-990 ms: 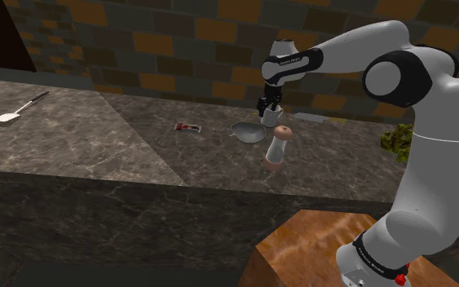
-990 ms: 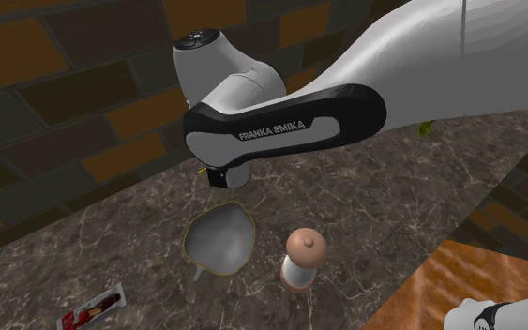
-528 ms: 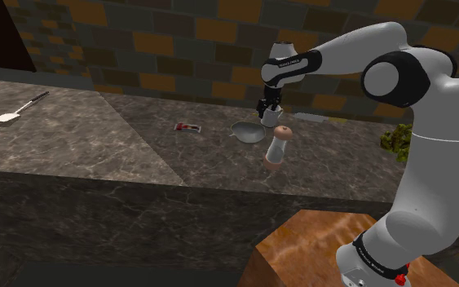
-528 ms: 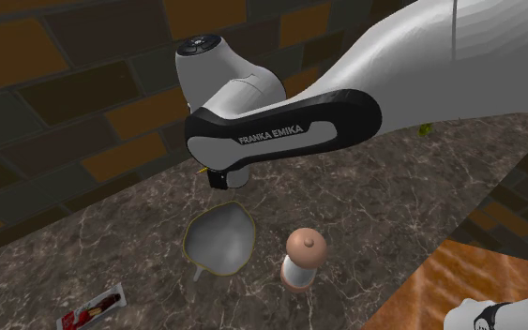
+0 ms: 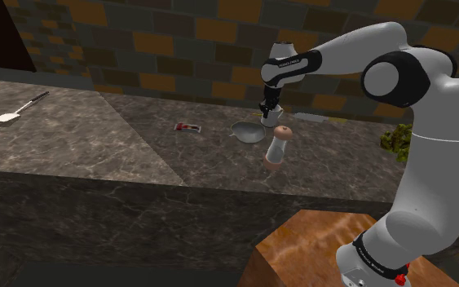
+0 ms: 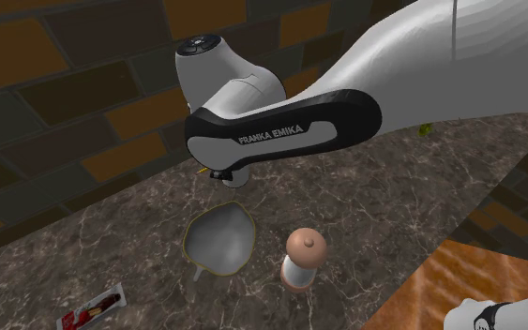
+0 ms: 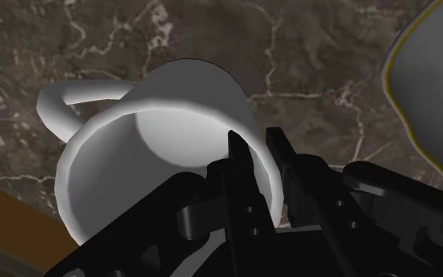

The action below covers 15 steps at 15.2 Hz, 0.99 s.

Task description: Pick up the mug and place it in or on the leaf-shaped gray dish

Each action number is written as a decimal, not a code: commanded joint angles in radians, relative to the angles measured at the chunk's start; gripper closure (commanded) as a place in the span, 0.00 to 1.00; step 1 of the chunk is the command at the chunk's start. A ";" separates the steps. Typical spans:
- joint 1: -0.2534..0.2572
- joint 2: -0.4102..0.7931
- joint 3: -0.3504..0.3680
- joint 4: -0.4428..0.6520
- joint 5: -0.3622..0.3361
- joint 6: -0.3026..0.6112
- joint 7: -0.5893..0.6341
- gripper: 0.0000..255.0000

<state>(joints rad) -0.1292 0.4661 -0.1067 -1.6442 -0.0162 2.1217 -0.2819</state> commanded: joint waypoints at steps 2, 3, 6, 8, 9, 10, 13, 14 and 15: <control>0.000 0.000 0.000 0.000 0.000 0.000 0.000 1.00; 0.000 0.000 0.000 0.000 0.000 0.000 0.000 1.00; 0.000 -0.016 -0.001 0.016 -0.001 -0.033 -0.001 1.00; 0.001 -0.026 -0.001 0.029 -0.002 -0.055 -0.002 1.00; 0.001 -0.031 -0.002 0.036 -0.002 -0.067 -0.002 1.00; 0.001 -0.035 -0.002 0.043 -0.002 -0.078 -0.002 1.00; 0.001 -0.047 -0.002 0.066 -0.003 -0.113 -0.003 1.00; 0.001 -0.051 -0.003 0.074 -0.003 -0.125 -0.004 1.00; 0.001 -0.055 -0.003 0.082 -0.004 -0.137 -0.004 1.00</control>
<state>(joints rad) -0.1294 0.4140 -0.1098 -1.5735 -0.0195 1.9991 -0.2874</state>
